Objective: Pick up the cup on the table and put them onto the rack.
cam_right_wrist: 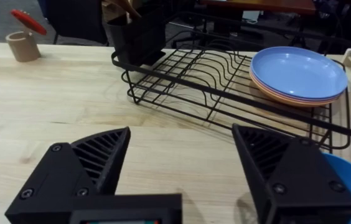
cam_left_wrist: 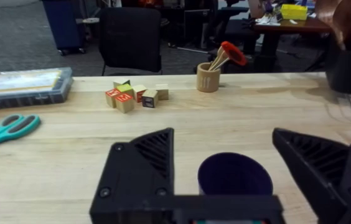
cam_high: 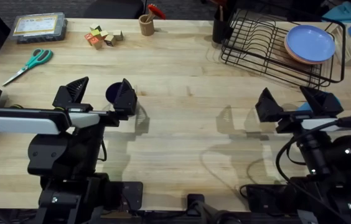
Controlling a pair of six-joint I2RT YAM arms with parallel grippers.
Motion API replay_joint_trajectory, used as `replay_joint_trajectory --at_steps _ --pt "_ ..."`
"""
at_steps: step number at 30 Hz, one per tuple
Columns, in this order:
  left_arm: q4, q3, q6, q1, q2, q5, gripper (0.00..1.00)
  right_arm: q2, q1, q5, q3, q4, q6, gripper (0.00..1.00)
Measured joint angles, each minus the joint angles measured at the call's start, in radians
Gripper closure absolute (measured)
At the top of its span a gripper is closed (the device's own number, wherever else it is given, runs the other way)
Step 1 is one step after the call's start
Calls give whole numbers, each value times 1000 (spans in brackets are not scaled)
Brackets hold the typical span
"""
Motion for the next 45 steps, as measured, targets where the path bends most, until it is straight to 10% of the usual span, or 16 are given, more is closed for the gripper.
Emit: replay_joint_trajectory --at_steps 20,29,36,45 --pt "-149 54 0 0 10 -41 9 0 -4 -2 9 -26 0 8" --pt "-301 386 0 0 306 -41 10 54 -4 -8 236 -304 1 8" --pt "-581 865 0 0 794 -38 9 338 -4 -7 641 -600 16 8" --pt "-744 1067 0 0 924 -31 9 584 -4 -7 905 -765 31 8"
